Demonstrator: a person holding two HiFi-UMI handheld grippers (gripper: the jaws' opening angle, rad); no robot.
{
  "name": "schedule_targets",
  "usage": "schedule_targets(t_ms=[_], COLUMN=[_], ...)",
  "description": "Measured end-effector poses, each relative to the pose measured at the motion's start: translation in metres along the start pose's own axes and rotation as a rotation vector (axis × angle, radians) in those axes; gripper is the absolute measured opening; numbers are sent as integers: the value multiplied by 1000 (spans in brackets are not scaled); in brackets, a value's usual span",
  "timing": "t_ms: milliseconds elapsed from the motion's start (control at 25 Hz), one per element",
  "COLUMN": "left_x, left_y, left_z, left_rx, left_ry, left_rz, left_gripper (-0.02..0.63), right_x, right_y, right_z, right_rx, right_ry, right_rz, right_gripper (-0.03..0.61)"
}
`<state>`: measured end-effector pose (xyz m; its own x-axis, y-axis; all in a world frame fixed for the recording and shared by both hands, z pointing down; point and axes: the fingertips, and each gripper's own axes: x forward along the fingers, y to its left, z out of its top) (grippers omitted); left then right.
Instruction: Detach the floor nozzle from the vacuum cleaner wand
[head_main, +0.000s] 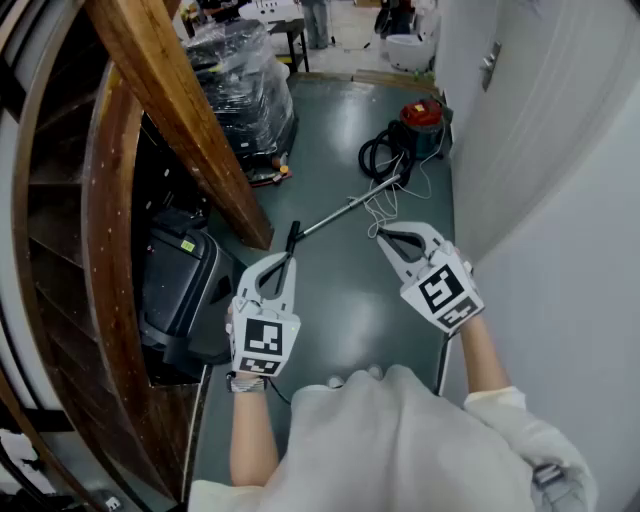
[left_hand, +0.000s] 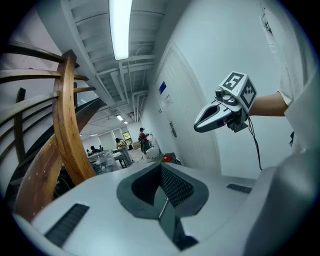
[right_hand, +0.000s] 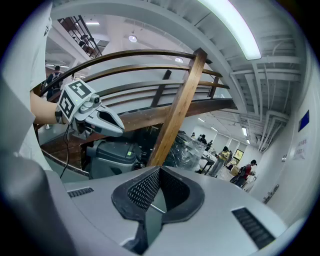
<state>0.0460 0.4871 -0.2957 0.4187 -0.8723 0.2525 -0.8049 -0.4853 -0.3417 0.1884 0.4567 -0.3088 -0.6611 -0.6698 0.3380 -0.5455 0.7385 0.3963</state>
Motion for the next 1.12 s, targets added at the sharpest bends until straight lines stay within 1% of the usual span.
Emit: schedule_targets(t_ms=[120, 240, 360, 560, 680, 840, 1000, 1120], left_x=[2, 1, -3, -11, -15, -18, -24, -29], left_y=[-1, -3, 4, 23, 27, 24, 21, 14], left_z=[-5, -8, -11, -14, -19, -26, -33, -41], left_rx=[-20, -50, -115, -200, -231, -223, -180, -157], left_ry=[6, 3, -25, -60, -65, -54, -42, -33], left_rz=[-8, -13, 4, 52, 60, 47, 32, 2], left_gripper=[0, 0, 0, 0, -1, -1, 0, 0], right_x=[4, 2, 1, 2, 4, 6, 8, 10], right_y=[1, 0, 2, 5, 9, 18, 30, 41], right_z=[-2, -2, -2, -8, -9, -9, -4, -1], right_rx=[36, 139, 225, 256, 282, 280, 249, 222], right_ry=[-10, -49, -95, -86, -87, -77, -62, -35], right_rz=[6, 17, 35, 40, 45, 50, 46, 37], right_gripper=[29, 29, 29, 29, 29, 29, 29, 29])
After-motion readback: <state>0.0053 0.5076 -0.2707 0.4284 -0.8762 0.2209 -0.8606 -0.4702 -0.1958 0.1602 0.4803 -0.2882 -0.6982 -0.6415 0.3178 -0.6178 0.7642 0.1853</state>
